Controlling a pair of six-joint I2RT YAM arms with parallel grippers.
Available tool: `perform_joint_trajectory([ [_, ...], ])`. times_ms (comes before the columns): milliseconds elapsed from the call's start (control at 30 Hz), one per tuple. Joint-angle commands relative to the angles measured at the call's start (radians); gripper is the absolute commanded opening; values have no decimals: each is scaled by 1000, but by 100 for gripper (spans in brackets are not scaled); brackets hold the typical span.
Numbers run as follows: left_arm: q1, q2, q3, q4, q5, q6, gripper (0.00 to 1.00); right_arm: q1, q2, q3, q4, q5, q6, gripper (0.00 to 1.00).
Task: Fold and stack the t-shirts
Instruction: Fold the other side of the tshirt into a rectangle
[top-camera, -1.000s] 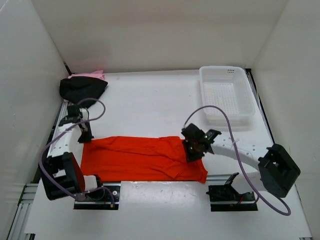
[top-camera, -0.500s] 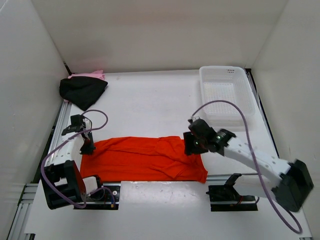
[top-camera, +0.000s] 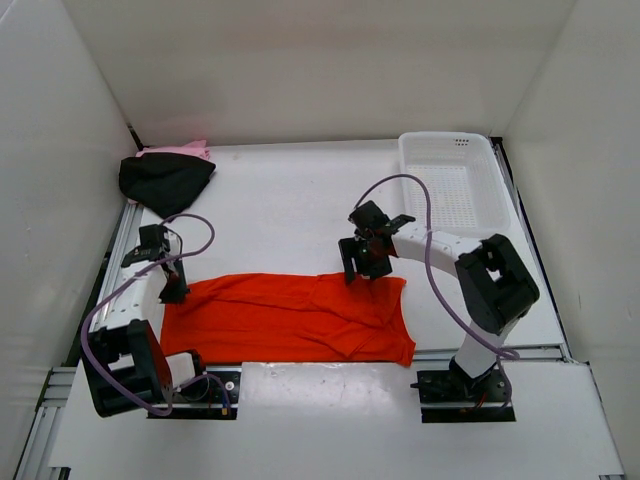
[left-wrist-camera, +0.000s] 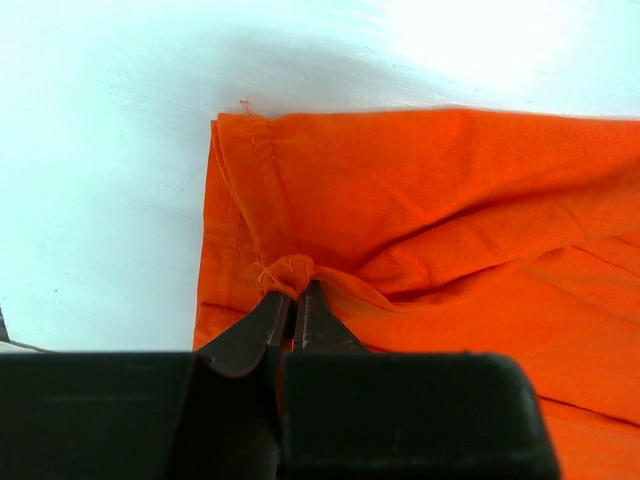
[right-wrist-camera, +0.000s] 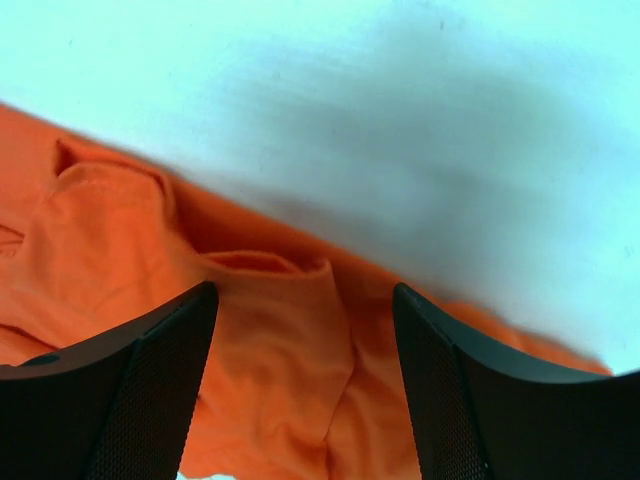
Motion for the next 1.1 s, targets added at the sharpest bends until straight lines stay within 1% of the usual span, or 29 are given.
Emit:
perform_joint_trajectory([
  [0,-4,5,35,10,5,0,10,-20,33,49,58,-127,-58,75],
  [100,-4,25,45,10,5,0,10,-20,67,84,67,-146,-68,59],
  [133,-4,25,45,10,5,0,10,-29,79,85,67,-146,-68,47],
  [200,-4,35,55,10,5,0,10,-29,79,108,58,-146,-68,32],
  [233,-4,44,55,10,5,0,10,-43,79,108,58,-146,-58,20],
  [333,-4,67,92,10,5,0,10,-72,56,135,58,-126,-58,17],
  [400,-4,86,117,10,5,0,10,-109,56,169,29,-126,-70,7],
  [433,-4,112,147,10,5,0,10,-118,73,219,17,-126,-70,2],
  [500,-4,146,189,10,5,0,10,-143,108,282,-23,-148,-99,0],
  [533,-4,187,213,10,14,0,10,-143,122,358,-35,-148,-99,0],
  [567,-4,212,276,10,14,0,10,-159,136,405,-49,-148,-111,0],
  [633,-4,265,349,10,14,0,10,-189,191,511,-101,-148,-122,0],
  [667,-4,326,427,10,3,0,10,-201,209,625,-123,-148,-122,0],
  [700,-4,354,465,10,3,0,10,-224,240,678,-153,-148,-133,0],
  [767,-4,429,531,10,-23,0,10,-233,249,770,-164,-148,-133,0],
  [800,-4,446,576,10,-23,0,10,-244,239,770,-173,-148,-133,0],
  [833,-4,459,591,10,-34,0,10,-244,227,770,-174,-148,-133,0],
  [900,-4,468,591,10,-34,0,10,-233,170,694,-174,-164,-133,0],
  [967,-13,447,571,10,-34,0,10,-207,104,595,-163,-174,-157,0],
  [1033,-14,422,517,10,-34,0,10,-187,53,525,-152,-174,-177,0],
  [1067,-14,408,497,10,-34,0,10,-168,3,493,-152,-165,-177,0],
])
